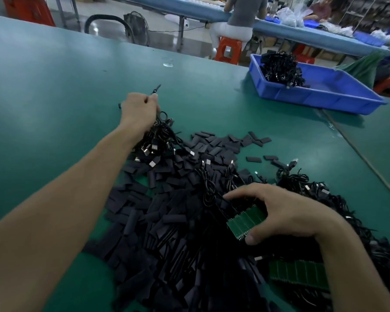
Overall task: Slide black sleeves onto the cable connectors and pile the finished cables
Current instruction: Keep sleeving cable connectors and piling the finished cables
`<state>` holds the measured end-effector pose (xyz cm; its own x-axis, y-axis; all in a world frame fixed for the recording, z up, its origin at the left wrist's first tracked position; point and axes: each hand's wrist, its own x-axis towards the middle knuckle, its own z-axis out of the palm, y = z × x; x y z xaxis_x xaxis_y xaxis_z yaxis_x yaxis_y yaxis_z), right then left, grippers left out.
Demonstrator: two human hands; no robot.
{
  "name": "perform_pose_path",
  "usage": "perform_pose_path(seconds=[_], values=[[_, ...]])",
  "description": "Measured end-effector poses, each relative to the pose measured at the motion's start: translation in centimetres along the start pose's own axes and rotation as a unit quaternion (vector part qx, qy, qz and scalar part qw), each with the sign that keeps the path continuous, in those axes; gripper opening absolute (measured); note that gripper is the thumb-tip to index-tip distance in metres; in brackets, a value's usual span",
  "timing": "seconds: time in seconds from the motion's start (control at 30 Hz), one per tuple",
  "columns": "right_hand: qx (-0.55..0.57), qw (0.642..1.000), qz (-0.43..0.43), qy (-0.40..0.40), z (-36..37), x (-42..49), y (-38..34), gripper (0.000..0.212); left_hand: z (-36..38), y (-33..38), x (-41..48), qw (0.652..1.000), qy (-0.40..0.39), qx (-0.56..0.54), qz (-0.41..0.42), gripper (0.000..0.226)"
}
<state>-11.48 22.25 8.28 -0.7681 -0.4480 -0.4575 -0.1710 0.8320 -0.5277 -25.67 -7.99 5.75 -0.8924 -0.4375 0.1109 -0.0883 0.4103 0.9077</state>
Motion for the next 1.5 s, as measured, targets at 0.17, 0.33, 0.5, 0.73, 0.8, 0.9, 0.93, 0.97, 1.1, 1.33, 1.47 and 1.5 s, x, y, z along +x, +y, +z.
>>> perform_pose_path(seconds=[0.17, 0.33, 0.5, 0.73, 0.8, 0.9, 0.93, 0.97, 1.1, 1.33, 1.47, 1.5], values=[[-0.023, 1.000, -0.016, 0.002, 0.6, -0.1, -0.1, 0.074, 0.0, -1.3, 3.5, 0.994, 0.002, 0.095, -0.060, 0.043], [-0.063, 0.998, -0.018, -0.011, 1.2, 0.3, 0.1, 0.065, 0.6, -2.4, 3.8, 0.993, 0.007, 0.011, -0.114, 0.059], [0.005, 0.993, -0.075, 0.095, 0.3, 1.1, 0.0, 0.023, 1.4, -2.4, 0.3, 0.993, 0.116, 0.029, 0.022, 0.039], [0.140, 0.925, -0.169, 0.310, 0.8, 4.2, -1.1, 0.013, 2.2, 1.1, -10.0, 0.943, -0.167, -0.137, 0.251, 0.031], [0.231, 0.898, -0.187, 0.325, 1.1, 4.9, -1.3, 0.006, 2.2, 1.1, -11.8, 0.911, -0.285, -0.186, 0.231, 0.020], [0.323, 0.870, -0.187, 0.323, 1.5, 5.4, -1.4, 0.012, 2.9, 0.5, -12.8, 0.895, -0.339, -0.225, 0.181, 0.011], [0.340, 0.869, -0.186, 0.308, 1.7, 5.5, -1.4, 0.011, 3.0, 0.3, -13.0, 0.895, -0.340, -0.240, 0.162, 0.014], [0.351, 0.871, -0.184, 0.292, 1.8, 5.6, -1.4, 0.010, 3.1, 0.2, -13.2, 0.894, -0.339, -0.253, 0.145, 0.017], [0.372, 0.874, -0.171, 0.262, 2.1, 5.7, -1.4, 0.016, 3.1, -0.2, -13.2, 0.891, -0.343, -0.282, 0.092, 0.019], [0.435, 0.862, -0.154, 0.209, 1.9, 5.8, -1.3, 0.016, 3.3, -0.8, -13.1, 0.859, -0.388, -0.331, 0.032, 0.010], [0.474, 0.845, -0.174, 0.176, 1.8, 5.8, -1.1, 0.007, 3.4, -0.7, -13.0, 0.839, -0.425, -0.340, 0.000, 0.012], [0.488, 0.837, -0.185, 0.164, 1.8, 5.8, -1.2, 0.005, 3.5, -0.7, -13.1, 0.831, -0.435, -0.346, -0.007, 0.014]])
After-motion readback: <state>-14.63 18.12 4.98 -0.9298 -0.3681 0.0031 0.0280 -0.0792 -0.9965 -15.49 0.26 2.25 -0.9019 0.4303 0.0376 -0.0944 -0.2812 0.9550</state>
